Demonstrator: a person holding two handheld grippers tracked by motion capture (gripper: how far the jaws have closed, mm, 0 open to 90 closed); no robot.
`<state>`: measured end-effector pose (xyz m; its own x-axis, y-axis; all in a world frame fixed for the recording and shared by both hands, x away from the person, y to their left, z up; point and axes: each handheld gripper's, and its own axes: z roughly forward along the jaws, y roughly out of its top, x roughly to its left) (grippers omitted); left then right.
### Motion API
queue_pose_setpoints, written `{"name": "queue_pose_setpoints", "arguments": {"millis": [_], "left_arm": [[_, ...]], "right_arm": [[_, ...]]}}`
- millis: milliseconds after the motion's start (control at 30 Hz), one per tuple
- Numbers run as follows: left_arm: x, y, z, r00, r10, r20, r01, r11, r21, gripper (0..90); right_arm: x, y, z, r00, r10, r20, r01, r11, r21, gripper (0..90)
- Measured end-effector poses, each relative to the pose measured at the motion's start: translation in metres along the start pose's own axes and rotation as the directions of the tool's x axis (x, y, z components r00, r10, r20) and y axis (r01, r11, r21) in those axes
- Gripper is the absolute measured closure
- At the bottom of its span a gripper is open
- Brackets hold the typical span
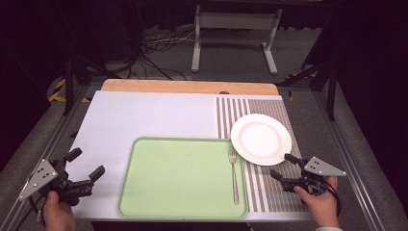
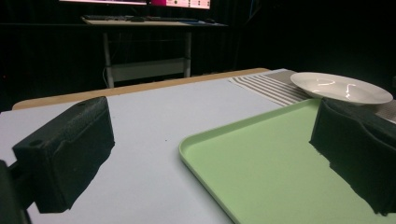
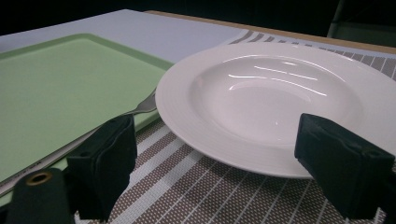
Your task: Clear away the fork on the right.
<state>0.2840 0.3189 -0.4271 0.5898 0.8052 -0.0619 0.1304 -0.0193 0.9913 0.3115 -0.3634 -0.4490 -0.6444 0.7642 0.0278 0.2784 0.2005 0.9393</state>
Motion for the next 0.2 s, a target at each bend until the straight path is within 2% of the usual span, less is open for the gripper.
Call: {"name": "queue_pose_setpoints", "arguments": {"millis": [200], "left_arm": [[0.0005, -0.0004, -0.0001, 1.0, -0.003, 0.0, 0.003, 1.0, -0.002, 0.3]], "right_arm": [[-0.0004, 0.0, -0.0001, 1.0, 0.006, 0.005, -0.006, 1.0, 0.003, 14.1]]}}
